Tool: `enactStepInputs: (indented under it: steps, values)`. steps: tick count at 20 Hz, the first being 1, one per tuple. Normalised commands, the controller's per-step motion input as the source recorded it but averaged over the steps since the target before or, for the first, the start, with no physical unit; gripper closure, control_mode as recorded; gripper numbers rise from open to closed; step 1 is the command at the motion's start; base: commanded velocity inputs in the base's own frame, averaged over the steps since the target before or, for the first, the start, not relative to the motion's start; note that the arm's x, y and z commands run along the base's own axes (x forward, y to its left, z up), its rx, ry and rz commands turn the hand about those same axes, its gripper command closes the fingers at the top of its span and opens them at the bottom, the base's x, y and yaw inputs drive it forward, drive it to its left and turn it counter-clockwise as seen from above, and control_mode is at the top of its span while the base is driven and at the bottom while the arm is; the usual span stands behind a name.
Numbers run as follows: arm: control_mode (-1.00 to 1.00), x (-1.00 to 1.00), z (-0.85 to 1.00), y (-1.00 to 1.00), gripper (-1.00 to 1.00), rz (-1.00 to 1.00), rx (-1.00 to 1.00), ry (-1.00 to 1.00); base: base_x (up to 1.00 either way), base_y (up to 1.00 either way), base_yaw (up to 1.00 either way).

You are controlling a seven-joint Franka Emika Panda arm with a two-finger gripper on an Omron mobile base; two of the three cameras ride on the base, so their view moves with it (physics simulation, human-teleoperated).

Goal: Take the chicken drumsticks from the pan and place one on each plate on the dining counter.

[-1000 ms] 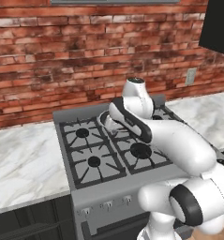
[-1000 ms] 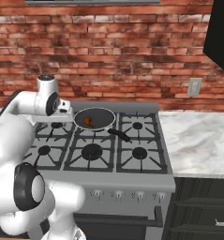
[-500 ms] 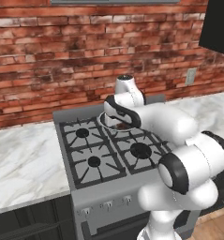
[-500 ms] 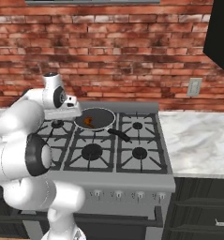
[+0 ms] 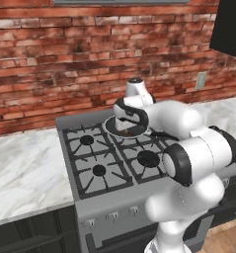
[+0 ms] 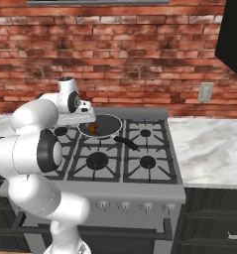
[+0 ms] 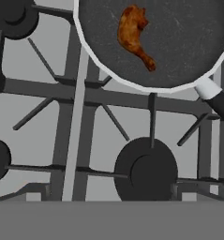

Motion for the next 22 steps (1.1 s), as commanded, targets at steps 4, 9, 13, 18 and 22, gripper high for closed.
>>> enactStepInputs:
  steps: [4,9,13,18,22]
  values:
    - [-1.00,0.31,-0.27,-0.09,-1.00,0.00,0.00,-0.08,0.00,0.00,0.00]
    - [-1.00,0.46,-0.26,0.00,-1.00,0.00,0.01,-0.13,0.00,0.00,0.00]
    - [-1.00,0.46,-0.26,0.01,-1.00,0.00,0.08,-0.08,0.00,0.00,0.00]
    - [-1.00,0.46,-0.28,0.03,-1.00,0.00,0.11,-0.02,0.00,0.00,0.00]
    - [-1.00,0.49,-0.14,0.00,-1.00,-0.04,0.08,0.00,0.00,0.00,0.00]
